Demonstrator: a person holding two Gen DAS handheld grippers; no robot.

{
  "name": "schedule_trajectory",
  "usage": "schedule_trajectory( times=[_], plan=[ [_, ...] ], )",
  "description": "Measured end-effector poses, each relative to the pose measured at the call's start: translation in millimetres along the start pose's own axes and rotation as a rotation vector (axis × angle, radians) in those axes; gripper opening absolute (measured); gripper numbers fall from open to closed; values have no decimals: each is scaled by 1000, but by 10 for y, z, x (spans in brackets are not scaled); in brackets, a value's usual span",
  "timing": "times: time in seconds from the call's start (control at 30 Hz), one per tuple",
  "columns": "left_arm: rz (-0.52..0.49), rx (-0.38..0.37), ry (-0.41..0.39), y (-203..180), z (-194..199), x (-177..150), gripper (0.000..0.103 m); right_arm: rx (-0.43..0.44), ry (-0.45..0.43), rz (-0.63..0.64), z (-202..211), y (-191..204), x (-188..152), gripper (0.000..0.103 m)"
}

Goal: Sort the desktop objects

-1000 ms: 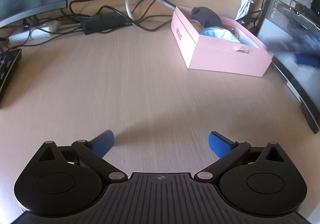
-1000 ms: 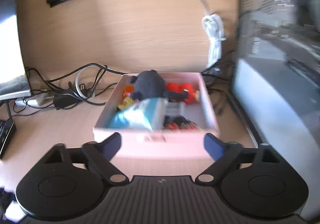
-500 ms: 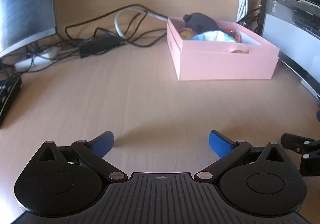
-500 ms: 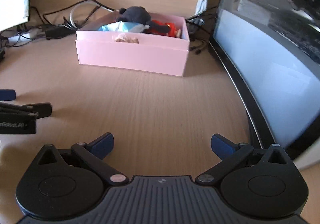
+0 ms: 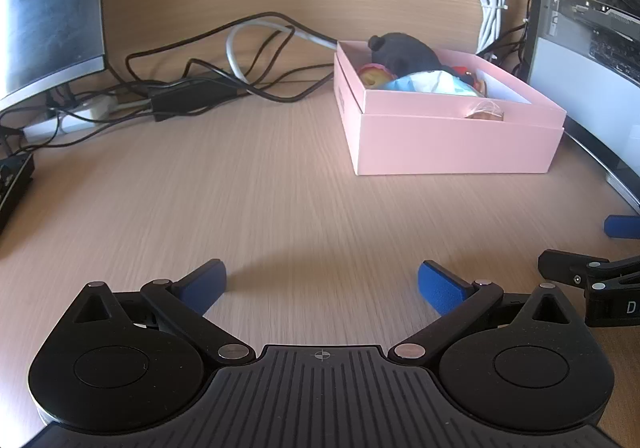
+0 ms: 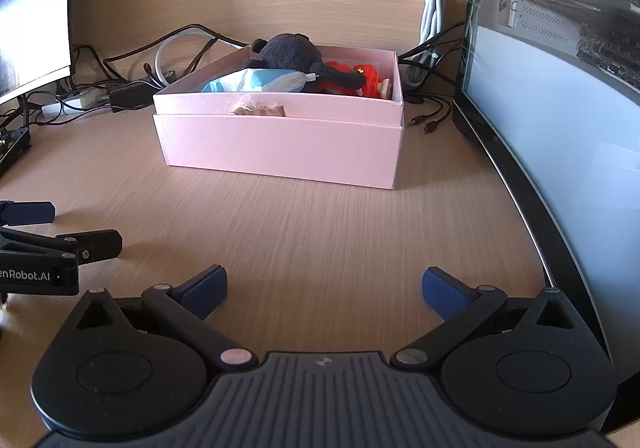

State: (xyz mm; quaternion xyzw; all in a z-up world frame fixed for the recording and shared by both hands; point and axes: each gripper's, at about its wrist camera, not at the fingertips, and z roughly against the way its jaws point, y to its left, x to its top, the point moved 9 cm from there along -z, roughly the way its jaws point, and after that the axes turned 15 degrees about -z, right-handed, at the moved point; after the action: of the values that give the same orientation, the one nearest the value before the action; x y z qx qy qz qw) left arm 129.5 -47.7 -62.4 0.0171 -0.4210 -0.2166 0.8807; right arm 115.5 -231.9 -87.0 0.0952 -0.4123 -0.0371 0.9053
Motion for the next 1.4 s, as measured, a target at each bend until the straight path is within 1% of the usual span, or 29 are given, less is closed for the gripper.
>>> schedule_trajectory(
  times=[0.2, 0.37, 0.5, 0.77, 1.4],
  plan=[
    [2, 1, 0, -2, 1, -4, 103, 0, 0, 0, 3, -9, 1, 103],
    [14, 23, 4, -7, 5, -9, 103, 2, 1, 3, -2, -3, 2, 103],
    [17, 20, 4, -3, 4, -13, 103, 28, 7, 21, -8, 0, 12, 103],
    [17, 20, 3, -2, 5, -12, 103, 51, 14, 38, -34, -17, 32, 103],
    [18, 21, 3, -6, 3, -11, 103, 63, 17, 49, -40, -14, 40, 103]
  ],
)
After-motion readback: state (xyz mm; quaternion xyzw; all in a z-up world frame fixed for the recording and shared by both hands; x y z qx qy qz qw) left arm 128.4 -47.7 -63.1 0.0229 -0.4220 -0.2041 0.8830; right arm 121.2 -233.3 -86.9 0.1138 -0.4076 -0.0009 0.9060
